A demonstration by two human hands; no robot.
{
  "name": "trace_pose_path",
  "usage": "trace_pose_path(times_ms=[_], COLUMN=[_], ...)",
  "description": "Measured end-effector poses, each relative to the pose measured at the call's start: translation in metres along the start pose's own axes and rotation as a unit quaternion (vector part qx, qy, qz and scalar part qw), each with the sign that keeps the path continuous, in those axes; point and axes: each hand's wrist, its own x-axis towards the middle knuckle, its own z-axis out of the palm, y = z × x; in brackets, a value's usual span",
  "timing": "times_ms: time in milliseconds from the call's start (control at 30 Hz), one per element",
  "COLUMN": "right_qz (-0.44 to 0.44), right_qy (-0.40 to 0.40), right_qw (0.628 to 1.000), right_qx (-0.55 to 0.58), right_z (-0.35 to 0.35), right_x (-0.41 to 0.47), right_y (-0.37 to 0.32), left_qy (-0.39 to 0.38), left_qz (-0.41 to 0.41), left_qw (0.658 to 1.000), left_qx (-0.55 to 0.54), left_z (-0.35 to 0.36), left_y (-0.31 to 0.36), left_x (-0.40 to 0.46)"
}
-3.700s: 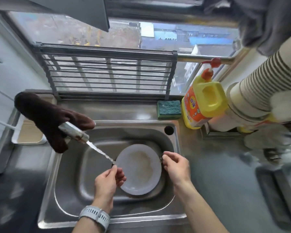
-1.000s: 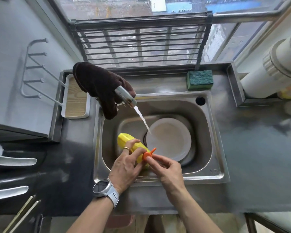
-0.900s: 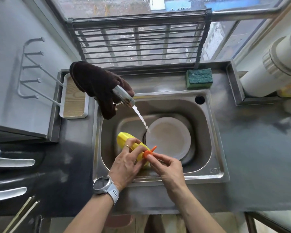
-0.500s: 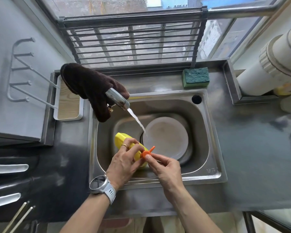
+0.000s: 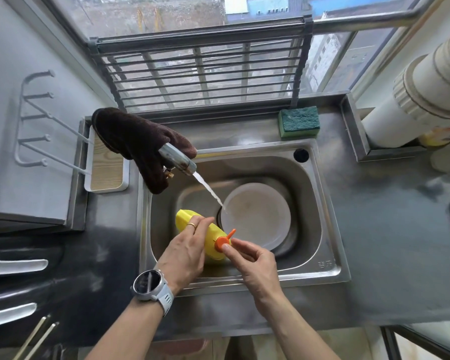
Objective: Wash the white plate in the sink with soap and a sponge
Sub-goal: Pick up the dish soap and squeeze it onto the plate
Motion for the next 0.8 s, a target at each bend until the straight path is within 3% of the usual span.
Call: trace_pose_path(times_ms=[200, 367, 567, 733, 800], right_qz=[-0.080, -0.227, -0.367, -0.380, -0.378], right_qy=[-0.062, -0.066, 0.014, 0.108, 0.168], right_qw=[0.990, 0.926, 0.872, 0.867, 0.854], right_qx=[-0.102, -0.295, -0.325, -0.303, -0.317], right_z=[-0.009, -0.023, -0.066, -0.145, -0.180], right_x=[-0.003, -0.014, -0.051, -0.082, -0.090], right_y=[0.005, -0.008, -0.064, -0.102, -0.112], left_qy=[-0.017, 0.020, 0.078, 0.120, 0.147], left_qz=[-0.037, 0.025, 0.101, 0.177, 0.171], left_qw=[0.989, 0.985, 0.986, 0.975, 0.968], left_qx=[0.142, 0.167, 0.104, -0.068, -0.106], left_z=[-0.006, -0.039, -0.090, -0.099, -0.082], left_y=[0.005, 0.048, 0.130, 0.188, 0.197], left_x=[-0.004, -0.030, -0.040, -0.029, -0.017])
